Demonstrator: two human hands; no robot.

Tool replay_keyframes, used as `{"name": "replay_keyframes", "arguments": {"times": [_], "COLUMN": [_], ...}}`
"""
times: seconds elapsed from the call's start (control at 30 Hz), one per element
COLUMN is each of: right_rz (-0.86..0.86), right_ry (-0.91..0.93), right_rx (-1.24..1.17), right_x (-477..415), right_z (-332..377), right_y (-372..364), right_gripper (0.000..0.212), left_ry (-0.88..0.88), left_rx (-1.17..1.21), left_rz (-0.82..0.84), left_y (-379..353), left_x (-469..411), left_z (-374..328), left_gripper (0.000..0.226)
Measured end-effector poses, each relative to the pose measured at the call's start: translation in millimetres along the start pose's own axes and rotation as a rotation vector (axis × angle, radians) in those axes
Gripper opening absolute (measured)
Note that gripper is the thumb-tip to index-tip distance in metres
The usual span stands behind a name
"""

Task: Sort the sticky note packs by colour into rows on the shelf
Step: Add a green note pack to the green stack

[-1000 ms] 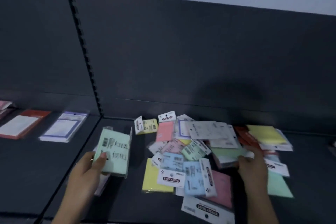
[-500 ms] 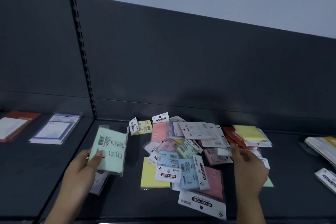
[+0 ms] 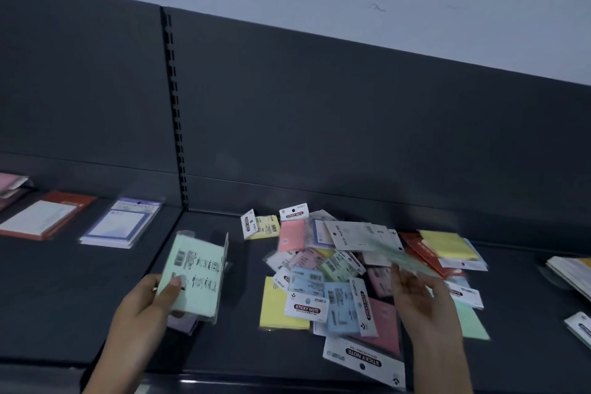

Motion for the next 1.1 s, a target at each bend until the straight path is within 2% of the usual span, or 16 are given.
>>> {"name": "replay_keyframes", "arguments": {"times": [0.03,0.1,0.2,0.27,0.33,0.37,0.43,0.57,0.63,0.7,0.77,0.83,0.93,1.03,1.1], "right_rz": [0.033,0.131,0.236,0.27,0.252,0.232,0.253,0.466,0.486,0.476,0.488,0.509,0.539,0.522,0.53], "right_ry": [-0.007,-0.038,-0.11,-0.132,-0.091,-0.072,-0.093,-0.184,-0.157,-0.217,-0.283,-0.428,-0.595,-0.735,-0.864], "right_rx": [-0.035,-0.037,0.075,0.135,0.254,0.336,0.447,0.663,0.861,0.877,0.876,0.783,0.509,0.489,0.499], "right_x": [2,6,14,24,33,39,50,92,110,133,152,171,192,202,208], "right_z": [-5,-20,-53,-78,-101,-114,-146,-215,-246,-278,-314,-344,-392,-435,-468], "right_y": [-8,-29,-53,-66,-70,-71,-75,-102,-108,-115,-122,-134,-142,-146,-149], "right_gripper": [0.073,0.083,0.089,0.073,0.029,0.02,0.024,0.04,0.026,0.014,0.027,0.034,0.029,0.014,0.013], "left_ry": [-0.006,-0.016,-0.014,-0.021,-0.015,-0.004,-0.001,0.015,0.01,0.014,0.017,0.012,0.016,0.026,0.037], "left_rx": [0.009,0.022,0.037,0.061,0.088,0.104,0.119,0.145,0.157,0.17,0.168,0.187,0.191,0.213,0.208], "left_rz": [-0.004,-0.014,-0.039,-0.068,-0.098,-0.114,-0.154,-0.26,-0.313,-0.349,-0.385,-0.421,-0.463,-0.516,-0.543], "left_y": [2,6,19,36,57,69,96,152,180,206,231,253,282,311,330], "left_x": [2,5,11,18,28,33,44,70,83,95,107,118,125,121,113], "left_z": [-1,-3,0,2,5,8,12,26,34,40,43,43,44,51,56], "left_gripper": [0.02,0.02,0.02,0.02,0.02,0.021,0.021,0.02,0.018,0.017,0.016,0.016,0.017,0.016,0.016]}}
Point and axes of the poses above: each hand's wrist, its own x-axis away from the middle knuckle, its own y-axis out of the back of the hand, z = x × y, the point moved 8 cm from there along -x, towards the middle knuckle, and after that the axes turned 12 degrees about z, right-handed, at the moved point
